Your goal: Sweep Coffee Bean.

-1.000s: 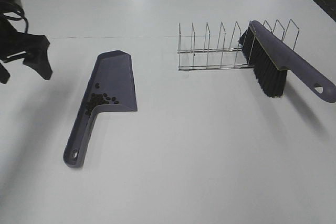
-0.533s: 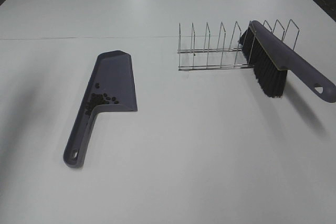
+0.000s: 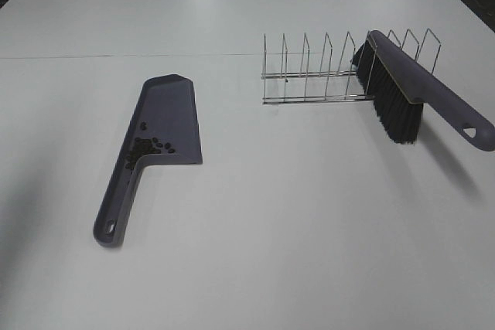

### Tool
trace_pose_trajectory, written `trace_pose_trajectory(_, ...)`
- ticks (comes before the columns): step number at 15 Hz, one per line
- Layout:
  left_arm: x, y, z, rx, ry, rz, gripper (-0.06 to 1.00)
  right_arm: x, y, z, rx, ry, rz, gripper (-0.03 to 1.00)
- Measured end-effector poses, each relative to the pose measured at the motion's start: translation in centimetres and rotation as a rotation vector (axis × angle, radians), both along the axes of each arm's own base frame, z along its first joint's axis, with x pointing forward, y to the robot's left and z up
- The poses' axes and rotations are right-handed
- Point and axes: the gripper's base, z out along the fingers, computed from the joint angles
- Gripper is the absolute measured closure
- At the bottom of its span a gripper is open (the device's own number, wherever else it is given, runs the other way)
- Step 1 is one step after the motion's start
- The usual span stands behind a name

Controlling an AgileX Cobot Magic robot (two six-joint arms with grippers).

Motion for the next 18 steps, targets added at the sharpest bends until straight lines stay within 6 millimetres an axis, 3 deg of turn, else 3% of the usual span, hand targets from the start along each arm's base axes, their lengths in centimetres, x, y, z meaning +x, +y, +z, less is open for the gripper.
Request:
trace_pose_trajectory(4, -7.7, -0.7, -1.0, 0.009, -0.049, 0.013, 0.14, 0.0, 0.0, 0.0, -0.002, 0.0, -0.001, 0.24)
trace_pose_trajectory(5, -8.5, -0.7, -1.0, 0.013, -0.064, 0.014, 0.14, 0.0, 0.0, 0.0, -0.003, 0.0, -0.001, 0.24)
trace_pose_trajectory(6, -11.4, -0.9, -1.0, 0.031, -0.119, 0.012, 0.14, 0.0, 0.0, 0.0, -0.003, 0.0, -0.001, 0.24)
trace_pose_trajectory(9, -15.4, -1.3, -0.3, 0.051, -0.227, 0.011, 0.14, -0.7, 0.0, 0.1, -0.004, -0.051, -0.002, 0.24)
trace_pose_trajectory(12, -17.8, -1.5, -0.6, 0.058, -0.294, 0.017, 0.14, -1.8, -0.1, 0.3, -0.01, -0.135, -0.005, 0.24)
trace_pose_trajectory(15, -19.9, -1.7, -2.5, 0.045, -0.336, 0.045, 0.14, -2.5, -0.1, 0.3, -0.011, -0.182, -0.006, 0.24)
trace_pose_trajectory(18, -21.9, -1.8, -2.1, 0.06, -0.466, 0.05, 0.14, -2.5, -0.1, 0.3, -0.011, -0.182, -0.006, 0.24)
